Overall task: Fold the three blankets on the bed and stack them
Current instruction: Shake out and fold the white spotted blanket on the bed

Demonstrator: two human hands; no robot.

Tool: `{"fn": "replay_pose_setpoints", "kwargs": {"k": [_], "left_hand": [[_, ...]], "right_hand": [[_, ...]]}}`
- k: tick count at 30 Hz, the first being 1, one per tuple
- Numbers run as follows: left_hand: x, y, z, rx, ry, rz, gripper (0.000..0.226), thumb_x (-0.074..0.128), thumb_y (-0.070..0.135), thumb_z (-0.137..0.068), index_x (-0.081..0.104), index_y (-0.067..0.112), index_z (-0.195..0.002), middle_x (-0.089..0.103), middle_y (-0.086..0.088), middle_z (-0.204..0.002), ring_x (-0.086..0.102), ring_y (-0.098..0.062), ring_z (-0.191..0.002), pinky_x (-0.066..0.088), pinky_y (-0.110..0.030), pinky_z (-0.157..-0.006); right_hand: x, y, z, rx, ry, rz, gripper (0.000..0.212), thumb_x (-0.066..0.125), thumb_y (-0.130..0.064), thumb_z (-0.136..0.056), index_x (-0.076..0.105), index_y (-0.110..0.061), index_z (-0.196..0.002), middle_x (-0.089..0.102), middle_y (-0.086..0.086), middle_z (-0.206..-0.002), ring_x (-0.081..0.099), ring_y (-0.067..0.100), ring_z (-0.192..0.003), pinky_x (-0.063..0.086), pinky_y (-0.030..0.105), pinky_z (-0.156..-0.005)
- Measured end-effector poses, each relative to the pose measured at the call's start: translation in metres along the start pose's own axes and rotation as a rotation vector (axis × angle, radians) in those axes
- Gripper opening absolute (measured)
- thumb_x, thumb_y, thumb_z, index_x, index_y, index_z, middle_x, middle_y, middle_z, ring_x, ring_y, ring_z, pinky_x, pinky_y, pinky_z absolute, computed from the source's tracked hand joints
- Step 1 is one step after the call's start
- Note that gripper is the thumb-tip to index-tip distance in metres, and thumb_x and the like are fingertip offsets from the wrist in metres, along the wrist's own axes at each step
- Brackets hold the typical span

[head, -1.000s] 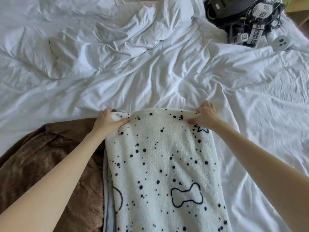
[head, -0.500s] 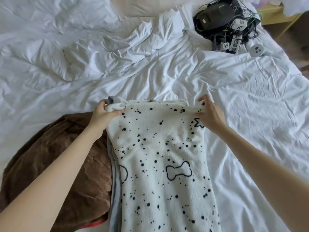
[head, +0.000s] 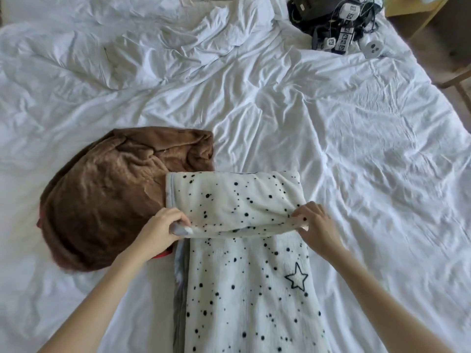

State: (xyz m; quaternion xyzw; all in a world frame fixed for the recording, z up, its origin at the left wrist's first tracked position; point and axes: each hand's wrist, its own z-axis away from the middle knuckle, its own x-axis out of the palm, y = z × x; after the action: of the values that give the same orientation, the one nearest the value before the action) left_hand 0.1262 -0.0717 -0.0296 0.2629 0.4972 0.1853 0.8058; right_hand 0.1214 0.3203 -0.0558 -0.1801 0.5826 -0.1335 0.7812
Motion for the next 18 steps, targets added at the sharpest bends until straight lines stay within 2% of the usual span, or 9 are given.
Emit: {"fn": "replay_pose_setpoints", "kwargs": {"k": [2, 4, 8, 9, 11, 12, 14, 16, 18], "left_hand": [[0.011, -0.004, 0.004, -0.003, -0.006, -0.034, 0.021, 0.078, 0.009, -0.079, 0.068, 0.027, -0.082, 0.062, 0.014, -0.089, 0.052, 0.001, -0.090, 0.048, -0.032, -0.078], [0.010, -0.002, 0.001, -0.049, 0.049, -0.014, 0.016, 0.072, 0.010, -0.084, 0.067, 0.026, -0.084, 0.064, 0.011, -0.087, 0.056, -0.005, -0.087, 0.050, -0.038, -0.078], [-0.009, 0.016, -0.018, -0.122, 0.251, 0.122, 0.003, 0.067, 0.021, -0.089, 0.065, 0.021, -0.091, 0.063, -0.005, -0.080, 0.060, -0.019, -0.077, 0.048, -0.034, -0.069], [-0.015, 0.022, -0.024, -0.115, 0.312, 0.167, 0.003, 0.066, 0.021, -0.090, 0.064, 0.019, -0.089, 0.062, -0.008, -0.077, 0.059, -0.020, -0.074, 0.045, -0.028, -0.067], [-0.028, 0.035, -0.036, -0.083, 0.424, 0.223, 0.005, 0.064, 0.020, -0.092, 0.062, 0.020, -0.087, 0.060, -0.001, -0.073, 0.058, -0.015, -0.070, 0.045, -0.021, -0.066], [-0.035, 0.040, -0.044, -0.078, 0.462, 0.234, 0.005, 0.064, 0.019, -0.092, 0.062, 0.018, -0.088, 0.061, -0.001, -0.074, 0.060, -0.015, -0.072, 0.050, -0.025, -0.068], [-0.048, 0.046, -0.063, -0.089, 0.530, 0.239, 0.010, 0.062, 0.018, -0.094, 0.061, 0.009, -0.093, 0.063, -0.010, -0.080, 0.065, -0.026, -0.078, 0.055, -0.041, -0.072], [-0.061, 0.048, -0.085, -0.091, 0.599, 0.259, 0.013, 0.060, 0.019, -0.095, 0.061, 0.007, -0.101, 0.065, -0.009, -0.092, 0.066, -0.028, -0.090, 0.054, -0.032, -0.076], [-0.071, 0.051, -0.103, -0.100, 0.568, 0.320, 0.029, 0.062, 0.021, -0.094, 0.057, 0.016, -0.123, 0.059, 0.000, -0.117, 0.057, -0.017, -0.113, 0.045, -0.020, -0.085]], "right_hand": [[0.017, -0.004, 0.012, -0.010, -0.096, 0.004, 0.044, 0.063, 0.001, -0.076, 0.059, -0.019, -0.115, 0.052, -0.002, -0.123, 0.048, 0.018, -0.111, 0.042, 0.028, -0.092], [0.028, -0.016, 0.015, -0.026, -0.046, -0.061, 0.045, 0.064, -0.003, -0.075, 0.056, -0.018, -0.116, 0.051, -0.002, -0.122, 0.047, 0.018, -0.112, 0.041, 0.030, -0.095], [0.040, -0.039, -0.001, -0.066, 0.026, -0.021, 0.051, 0.074, -0.036, -0.079, 0.053, -0.019, -0.121, 0.050, -0.001, -0.127, 0.047, 0.018, -0.116, 0.037, 0.033, -0.102], [0.040, -0.043, -0.009, -0.081, 0.029, 0.013, 0.046, 0.073, -0.038, -0.080, 0.056, -0.019, -0.119, 0.051, -0.001, -0.127, 0.047, 0.018, -0.117, 0.037, 0.033, -0.103], [0.035, -0.049, -0.028, -0.118, 0.069, 0.035, 0.021, 0.070, -0.030, -0.085, 0.065, -0.019, -0.101, 0.058, 0.000, -0.119, 0.052, 0.019, -0.114, 0.037, 0.034, -0.104], [0.031, -0.052, -0.039, -0.138, 0.095, 0.033, 0.008, 0.067, -0.024, -0.087, 0.067, -0.017, -0.092, 0.061, 0.001, -0.111, 0.055, 0.019, -0.107, 0.040, 0.036, -0.103], [0.017, -0.058, -0.063, -0.118, 0.168, -0.014, 0.008, 0.062, -0.014, -0.090, 0.067, -0.014, -0.084, 0.063, 0.002, -0.098, 0.058, 0.018, -0.092, 0.046, 0.038, -0.094], [-0.005, -0.062, -0.093, 0.005, 0.281, -0.151, 0.006, 0.060, -0.014, -0.090, 0.066, -0.012, -0.088, 0.063, 0.002, -0.098, 0.060, 0.019, -0.085, 0.052, 0.036, -0.081], [-0.028, -0.066, -0.116, 0.121, 0.382, -0.253, 0.011, 0.059, -0.017, -0.091, 0.061, -0.013, -0.101, 0.061, 0.001, -0.107, 0.062, 0.018, -0.086, 0.052, 0.032, -0.067]]}}
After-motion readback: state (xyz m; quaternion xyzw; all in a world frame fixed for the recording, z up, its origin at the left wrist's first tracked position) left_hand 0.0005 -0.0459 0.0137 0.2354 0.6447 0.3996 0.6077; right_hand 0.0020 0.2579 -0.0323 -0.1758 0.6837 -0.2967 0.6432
